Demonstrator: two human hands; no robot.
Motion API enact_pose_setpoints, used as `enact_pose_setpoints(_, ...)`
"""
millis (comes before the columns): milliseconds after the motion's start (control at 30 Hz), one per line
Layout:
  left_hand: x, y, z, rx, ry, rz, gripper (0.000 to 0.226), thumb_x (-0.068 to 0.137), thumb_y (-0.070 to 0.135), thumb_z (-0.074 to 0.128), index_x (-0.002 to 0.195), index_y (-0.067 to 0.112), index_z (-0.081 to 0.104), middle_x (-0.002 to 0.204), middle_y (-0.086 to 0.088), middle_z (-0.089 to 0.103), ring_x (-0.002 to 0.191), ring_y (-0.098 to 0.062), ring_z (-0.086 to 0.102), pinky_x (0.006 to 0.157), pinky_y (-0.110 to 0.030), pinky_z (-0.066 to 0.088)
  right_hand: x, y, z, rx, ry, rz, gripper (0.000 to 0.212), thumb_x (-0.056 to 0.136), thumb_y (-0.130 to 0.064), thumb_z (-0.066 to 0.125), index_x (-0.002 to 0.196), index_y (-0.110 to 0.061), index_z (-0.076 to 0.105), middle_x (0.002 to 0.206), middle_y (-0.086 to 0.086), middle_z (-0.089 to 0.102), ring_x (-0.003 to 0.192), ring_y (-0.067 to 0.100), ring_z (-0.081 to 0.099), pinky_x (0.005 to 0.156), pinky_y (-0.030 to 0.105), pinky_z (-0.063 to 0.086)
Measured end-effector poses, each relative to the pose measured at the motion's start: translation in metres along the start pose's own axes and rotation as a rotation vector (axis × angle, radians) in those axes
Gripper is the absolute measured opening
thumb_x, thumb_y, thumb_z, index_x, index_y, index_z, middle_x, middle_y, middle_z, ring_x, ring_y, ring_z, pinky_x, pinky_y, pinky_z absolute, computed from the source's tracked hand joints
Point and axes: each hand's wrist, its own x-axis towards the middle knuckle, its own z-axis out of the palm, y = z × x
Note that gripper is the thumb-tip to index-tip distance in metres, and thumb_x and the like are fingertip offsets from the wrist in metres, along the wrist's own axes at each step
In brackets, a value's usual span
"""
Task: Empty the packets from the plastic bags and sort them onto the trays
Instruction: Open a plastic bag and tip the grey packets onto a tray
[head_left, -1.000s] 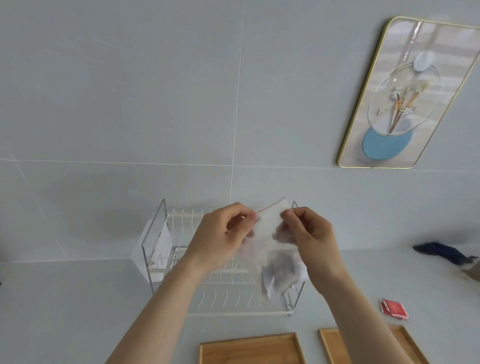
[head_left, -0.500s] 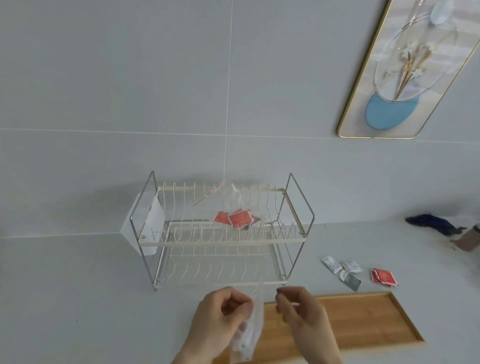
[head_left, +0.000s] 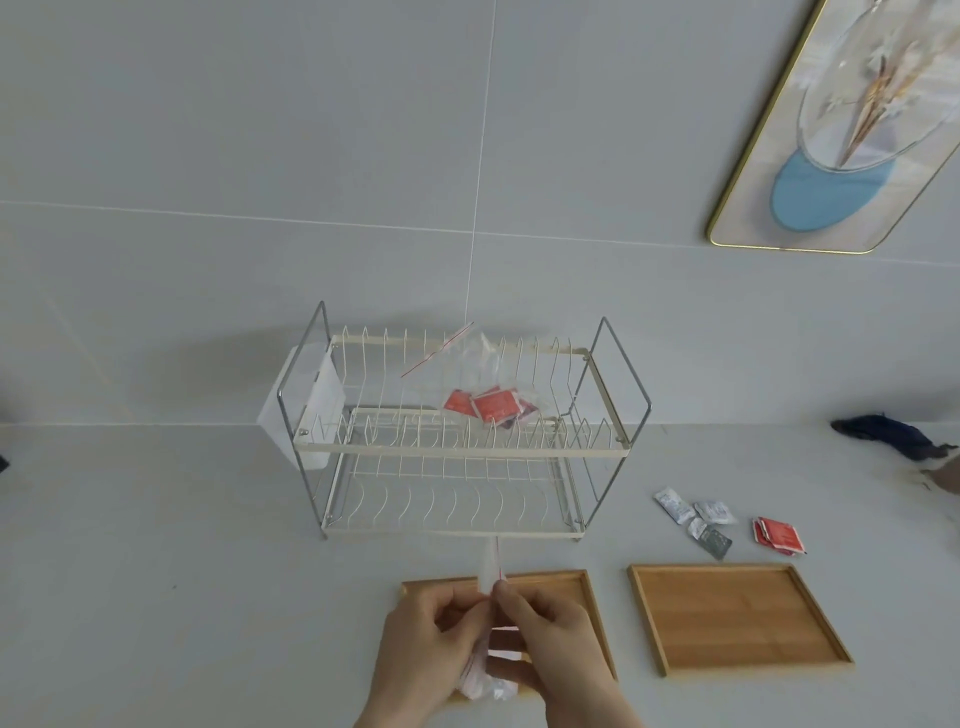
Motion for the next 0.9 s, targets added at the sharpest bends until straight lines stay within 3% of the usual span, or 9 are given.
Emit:
enact_pose_setpoints(200, 0.001, -0.001, 0.003, -0.005, 0.003, -0.063, 0.005, 0.075, 0.03, 0.079, 0.077, 0.026, 0.079, 0.067, 0.007, 0.077, 0.062, -0.011, 0.074, 0.068, -0.037, 0.064, 0.002, 0.003, -0.005, 0.081, -0.057, 0.044, 0.022, 0.096, -0.007, 0.064, 0.101, 0.014, 0.071, 0.093, 0.032, 0.076, 0.084, 0.044, 0.076, 0.068, 0.044, 0.063)
enact_pose_setpoints(267, 0.0, 0.0, 0.003, 0.023, 0.014, -0.031, 0.012, 0.068, 0.037, 0.08, 0.075, 0.029, 0.076, 0.067, 0.012, 0.076, 0.061, -0.008, 0.072, 0.069, -0.035, 0.063, 0.0, 0.001, -0.007, 0.137, -0.107, 0.066, 0.023, 0.098, -0.004, 0.06, 0.102, 0.015, 0.07, 0.094, 0.031, 0.076, 0.083, 0.04, 0.077, 0.062, 0.039, 0.063)
enact_pose_setpoints(367, -0.001, 0.005, 0.003, 0.079, 0.011, 0.011, 0.013, 0.066, 0.036, 0.08, 0.075, 0.03, 0.073, 0.067, 0.018, 0.074, 0.059, -0.004, 0.07, 0.066, -0.023, 0.059, 0.002, -0.002, -0.009, 0.158, -0.12, 0.085, 0.022, 0.097, -0.004, 0.059, 0.104, 0.015, 0.07, 0.096, 0.03, 0.077, 0.089, 0.04, 0.077, 0.071, 0.041, 0.061)
enact_pose_setpoints(467, 0.0, 0.007, 0.004, 0.116, 0.017, 0.034, 0.007, 0.07, 0.033, 0.078, 0.075, 0.032, 0.073, 0.067, 0.019, 0.074, 0.061, -0.003, 0.07, 0.059, -0.019, 0.057, 0.006, -0.001, -0.008, 0.145, -0.089, 0.094, 0.02, 0.097, -0.002, 0.058, 0.103, 0.015, 0.069, 0.094, 0.03, 0.077, 0.087, 0.04, 0.077, 0.073, 0.042, 0.061)
enact_pose_setpoints(567, 0.001, 0.008, 0.006, 0.17, 0.037, 0.057, 0.005, 0.075, 0.03, 0.074, 0.076, 0.034, 0.073, 0.068, 0.025, 0.073, 0.064, 0.001, 0.069, 0.065, -0.018, 0.057, 0.011, 0.003, -0.007, 0.097, -0.017, 0.059, 0.014, 0.093, 0.004, 0.063, 0.098, 0.016, 0.068, 0.091, 0.033, 0.076, 0.086, 0.045, 0.076, 0.069, 0.044, 0.063)
enact_pose_setpoints(667, 0.003, 0.01, 0.009, 0.199, 0.049, 0.068, 0.006, 0.075, 0.029, 0.072, 0.077, 0.034, 0.073, 0.07, 0.031, 0.07, 0.067, 0.003, 0.068, 0.068, -0.016, 0.055, 0.016, 0.004, -0.008, 0.017, 0.042, 0.003, 0.008, 0.091, 0.006, 0.065, 0.089, 0.013, 0.069, 0.078, 0.027, 0.077, 0.073, 0.037, 0.077, 0.063, 0.042, 0.064)
enact_pose_setpoints(767, 0.005, 0.009, 0.011, 0.158, 0.065, 0.035, 0.005, 0.076, 0.028, 0.073, 0.075, 0.033, 0.073, 0.069, 0.026, 0.071, 0.065, 0.004, 0.068, 0.069, -0.022, 0.057, 0.019, 0.004, -0.012, -0.129, 0.055, -0.082, 0.009, 0.091, 0.005, 0.065, 0.084, 0.007, 0.069, 0.066, 0.016, 0.076, 0.062, 0.027, 0.076, 0.057, 0.037, 0.063)
enact_pose_setpoints(900, 0.011, 0.004, 0.005, 0.184, 0.16, 0.034, 0.012, 0.079, 0.023, 0.072, 0.073, 0.033, 0.069, 0.072, 0.024, 0.071, 0.065, 0.001, 0.067, 0.065, -0.022, 0.055, 0.024, 0.007, -0.018, -0.342, 0.118, -0.186, 0.014, 0.092, -0.002, 0.063, 0.079, -0.003, 0.068, 0.058, 0.011, 0.074, 0.045, 0.02, 0.064, 0.046, 0.031, 0.053)
